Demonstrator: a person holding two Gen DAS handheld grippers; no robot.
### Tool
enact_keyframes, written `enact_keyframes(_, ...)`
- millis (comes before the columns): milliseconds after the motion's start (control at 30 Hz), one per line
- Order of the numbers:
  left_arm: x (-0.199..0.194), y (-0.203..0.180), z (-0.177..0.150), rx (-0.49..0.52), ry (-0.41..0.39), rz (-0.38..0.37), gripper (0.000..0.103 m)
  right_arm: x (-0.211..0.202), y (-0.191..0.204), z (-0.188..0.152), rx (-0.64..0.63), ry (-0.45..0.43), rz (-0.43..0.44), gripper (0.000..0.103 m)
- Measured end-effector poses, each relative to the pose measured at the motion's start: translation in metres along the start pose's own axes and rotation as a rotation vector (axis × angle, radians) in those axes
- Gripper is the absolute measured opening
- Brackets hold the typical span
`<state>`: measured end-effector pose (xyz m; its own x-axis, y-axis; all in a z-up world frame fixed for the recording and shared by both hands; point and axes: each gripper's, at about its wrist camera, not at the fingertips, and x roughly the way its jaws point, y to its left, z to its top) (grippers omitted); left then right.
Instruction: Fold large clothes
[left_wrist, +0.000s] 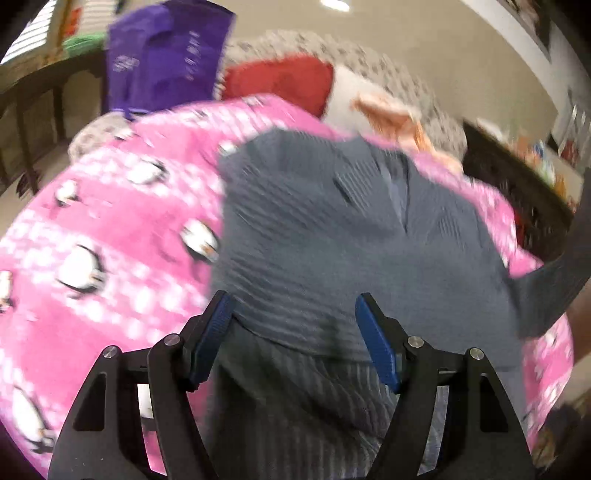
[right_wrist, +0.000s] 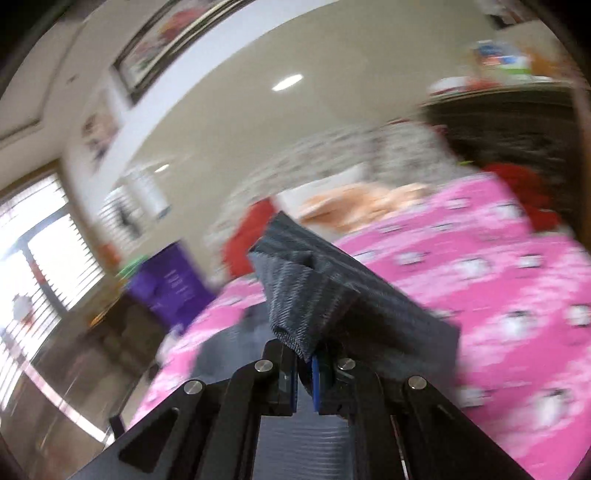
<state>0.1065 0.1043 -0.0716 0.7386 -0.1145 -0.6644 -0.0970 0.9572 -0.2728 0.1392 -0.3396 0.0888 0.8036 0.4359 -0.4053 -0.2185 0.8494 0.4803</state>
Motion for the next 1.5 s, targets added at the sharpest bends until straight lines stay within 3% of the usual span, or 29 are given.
enact_keyframes(200,-0.028,0.041,0.013,-0.095,-0.015,0.058,0.070,0.108,0.126,-0.054,-0.107,0.167,0.194,0.005)
enact_keyframes(300,-0.033,0.056,0.009,-0.121,-0.015,0.079,0.070,0.163,0.160,-0.098,-0.144,0.261,0.208,0.005)
enact_keyframes(500,-0.029,0.069,0.000,-0.169,0.014,0.092,0.070,0.230,0.157,-0.190,-0.168,0.457,0.167,0.007)
enact_keyframes(567,-0.025,0.067,0.000,-0.166,0.023,0.080,0.070,0.238,0.153,-0.209,-0.190,0.531,0.128,0.019)
enact_keyframes(667,-0.018,0.058,0.003,-0.155,0.031,0.055,0.070,0.232,0.151,-0.215,-0.236,0.568,0.129,0.032)
enact_keyframes(700,-0.017,0.053,0.005,-0.146,0.031,0.040,0.070,0.223,0.150,-0.212,-0.264,0.566,0.143,0.039)
enact_keyframes(733,-0.016,0.049,0.006,-0.137,0.030,0.027,0.070,0.212,0.149,-0.208,-0.295,0.563,0.140,0.055)
enact_keyframes(767,-0.014,0.044,0.007,-0.129,0.029,0.014,0.070,0.195,0.145,-0.206,-0.337,0.550,0.131,0.061)
enact_keyframes(933,0.005,0.019,0.004,-0.082,0.092,-0.172,0.070,0.137,0.111,-0.214,-0.494,0.572,-0.027,0.062)
enact_keyframes(1000,0.015,0.015,0.001,-0.085,0.123,-0.211,0.070,0.118,0.090,-0.226,-0.514,0.571,-0.068,0.062)
enact_keyframes(1067,0.017,0.013,-0.001,-0.117,0.133,-0.250,0.070,0.101,0.071,-0.235,-0.493,0.559,-0.057,0.063)
enact_keyframes(1167,0.007,0.008,-0.004,-0.144,0.119,-0.323,0.070,0.088,0.054,-0.246,-0.456,0.450,-0.031,0.067)
enact_keyframes(1267,-0.001,0.002,-0.006,-0.121,0.095,-0.319,0.070,0.097,0.058,-0.250,-0.491,0.441,-0.072,0.074)
enact_keyframes(1367,0.018,0.002,0.001,-0.118,0.136,-0.271,0.070,0.098,0.060,-0.253,-0.507,0.435,-0.081,0.074)
enact_keyframes(1433,0.029,0.011,0.006,-0.160,0.157,-0.248,0.070,0.100,0.056,-0.251,-0.490,0.436,-0.067,0.074)
enact_keyframes(1500,0.040,0.020,0.006,-0.239,0.185,-0.279,0.070,0.100,0.057,-0.252,-0.487,0.433,-0.064,0.074)
